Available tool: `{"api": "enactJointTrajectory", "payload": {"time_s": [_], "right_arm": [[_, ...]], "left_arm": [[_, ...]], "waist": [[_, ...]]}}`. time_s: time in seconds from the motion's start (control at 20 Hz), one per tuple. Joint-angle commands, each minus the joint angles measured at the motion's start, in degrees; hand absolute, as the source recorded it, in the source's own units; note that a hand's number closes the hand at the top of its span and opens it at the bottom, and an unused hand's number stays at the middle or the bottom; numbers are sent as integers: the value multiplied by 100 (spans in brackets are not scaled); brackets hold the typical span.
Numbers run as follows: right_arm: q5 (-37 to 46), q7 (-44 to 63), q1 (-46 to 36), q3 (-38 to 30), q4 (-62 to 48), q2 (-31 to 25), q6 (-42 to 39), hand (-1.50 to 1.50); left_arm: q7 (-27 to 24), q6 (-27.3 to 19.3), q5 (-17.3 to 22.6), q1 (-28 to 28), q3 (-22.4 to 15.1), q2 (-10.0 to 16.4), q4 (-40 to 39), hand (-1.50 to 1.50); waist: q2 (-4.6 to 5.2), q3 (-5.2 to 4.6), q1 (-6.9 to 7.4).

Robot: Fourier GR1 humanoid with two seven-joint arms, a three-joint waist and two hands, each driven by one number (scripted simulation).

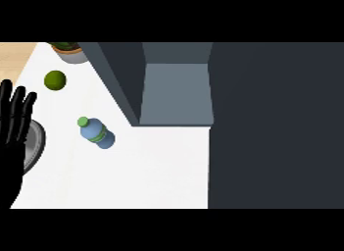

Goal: Pick up the bottled water, place it into the cabinet and close the cabinet

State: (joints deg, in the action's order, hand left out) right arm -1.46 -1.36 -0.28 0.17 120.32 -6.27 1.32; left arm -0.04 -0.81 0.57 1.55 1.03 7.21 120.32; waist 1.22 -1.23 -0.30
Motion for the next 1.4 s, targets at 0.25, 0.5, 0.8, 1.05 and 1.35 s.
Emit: {"api": "enactJointTrajectory", "payload": {"time_s": [0.25, 0.5, 0.8, 1.05, 1.35], "right_arm": [[213, 342, 1114, 362, 915, 97, -21, -150], [-1278, 1237, 1521, 546, 1503, -125, -746, -150], [-1770, 1677, 1781, 44, 2047, -238, -662, -150], [-2059, 1646, 2292, -41, 2347, -265, -1067, -150], [-2264, 1869, 2415, -349, 2655, -309, -1142, -150]], "left_arm": [[648, -1929, -1922, -1006, -1095, -706, -535, -150], [1670, -2855, -711, -599, -2081, -717, -224, -150], [2636, -4155, -1823, -1153, -3374, -720, -63, -150], [3702, -4714, -2554, -1878, -3545, -721, -182, -150], [4276, -4770, -3401, -1464, -4121, -721, 335, -150]], "waist": [[-132, 129, -114], [-162, 130, -98], [-142, 129, -8], [-153, 133, -47], [-161, 130, -19]]}}
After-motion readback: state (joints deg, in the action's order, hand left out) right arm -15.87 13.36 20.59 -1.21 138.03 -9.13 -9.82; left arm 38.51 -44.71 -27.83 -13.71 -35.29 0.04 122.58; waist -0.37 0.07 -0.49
